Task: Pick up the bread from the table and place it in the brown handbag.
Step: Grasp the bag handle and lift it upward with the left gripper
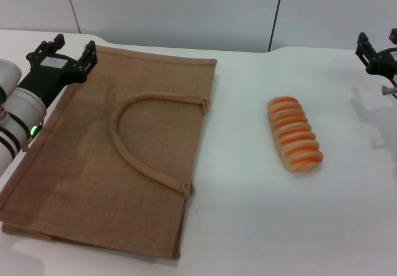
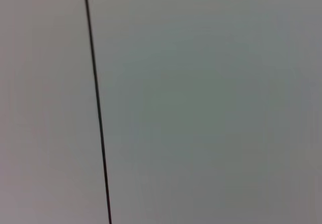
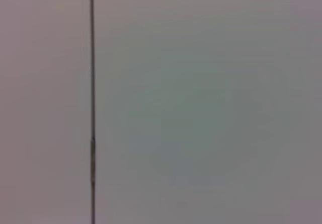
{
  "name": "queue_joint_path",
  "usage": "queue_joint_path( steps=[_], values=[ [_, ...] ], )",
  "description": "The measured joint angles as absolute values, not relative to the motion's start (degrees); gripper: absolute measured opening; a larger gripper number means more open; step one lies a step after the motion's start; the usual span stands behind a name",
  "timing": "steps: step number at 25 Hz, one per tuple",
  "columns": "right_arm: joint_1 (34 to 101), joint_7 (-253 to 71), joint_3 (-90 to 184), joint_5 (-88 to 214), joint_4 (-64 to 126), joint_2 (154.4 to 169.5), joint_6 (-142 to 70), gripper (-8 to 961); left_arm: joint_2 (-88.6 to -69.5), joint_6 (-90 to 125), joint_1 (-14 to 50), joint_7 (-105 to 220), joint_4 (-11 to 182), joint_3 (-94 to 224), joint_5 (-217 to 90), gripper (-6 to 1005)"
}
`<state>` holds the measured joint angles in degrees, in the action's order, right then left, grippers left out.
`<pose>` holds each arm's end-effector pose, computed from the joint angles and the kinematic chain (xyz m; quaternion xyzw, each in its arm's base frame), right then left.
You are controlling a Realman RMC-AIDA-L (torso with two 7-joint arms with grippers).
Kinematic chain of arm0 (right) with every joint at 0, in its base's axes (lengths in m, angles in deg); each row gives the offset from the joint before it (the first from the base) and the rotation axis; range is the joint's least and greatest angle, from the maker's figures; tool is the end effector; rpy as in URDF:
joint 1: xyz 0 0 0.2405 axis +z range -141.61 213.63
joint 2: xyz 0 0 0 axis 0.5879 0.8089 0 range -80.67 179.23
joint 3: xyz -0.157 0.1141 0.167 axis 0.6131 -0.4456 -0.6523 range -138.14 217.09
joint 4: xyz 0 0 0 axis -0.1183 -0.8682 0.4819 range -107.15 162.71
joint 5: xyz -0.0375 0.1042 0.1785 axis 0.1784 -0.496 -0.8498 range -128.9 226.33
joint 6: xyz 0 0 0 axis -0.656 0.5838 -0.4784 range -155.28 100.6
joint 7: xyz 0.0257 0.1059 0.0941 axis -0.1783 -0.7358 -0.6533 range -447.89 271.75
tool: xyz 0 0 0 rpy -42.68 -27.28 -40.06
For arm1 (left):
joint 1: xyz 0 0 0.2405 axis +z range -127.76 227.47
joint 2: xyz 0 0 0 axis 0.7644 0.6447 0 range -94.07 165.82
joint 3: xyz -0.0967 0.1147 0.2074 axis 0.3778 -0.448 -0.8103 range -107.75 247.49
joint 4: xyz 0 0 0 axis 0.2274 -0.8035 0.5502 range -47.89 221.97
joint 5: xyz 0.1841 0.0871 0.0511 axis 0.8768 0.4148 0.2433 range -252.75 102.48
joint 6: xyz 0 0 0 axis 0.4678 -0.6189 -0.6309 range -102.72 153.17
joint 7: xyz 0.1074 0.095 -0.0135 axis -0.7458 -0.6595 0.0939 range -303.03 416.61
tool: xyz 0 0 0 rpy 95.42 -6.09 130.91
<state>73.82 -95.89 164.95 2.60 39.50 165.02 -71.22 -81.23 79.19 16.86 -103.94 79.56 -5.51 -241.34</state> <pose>0.2936 0.4162 -0.0139 -0.7359 0.2617 0.2308 0.5802 -0.3194 0.3894 0.0074 -0.7347 -0.2383 -0.2605 0.5793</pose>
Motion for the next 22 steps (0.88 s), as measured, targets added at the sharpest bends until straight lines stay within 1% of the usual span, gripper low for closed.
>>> queue_joint_path(
  steps=[22],
  values=[
    [73.9,-95.9,165.2,3.5,39.8,164.99,-71.7,664,-81.11,78.7,16.9,-103.6,80.5,-4.1,-241.3,650]
  ],
)
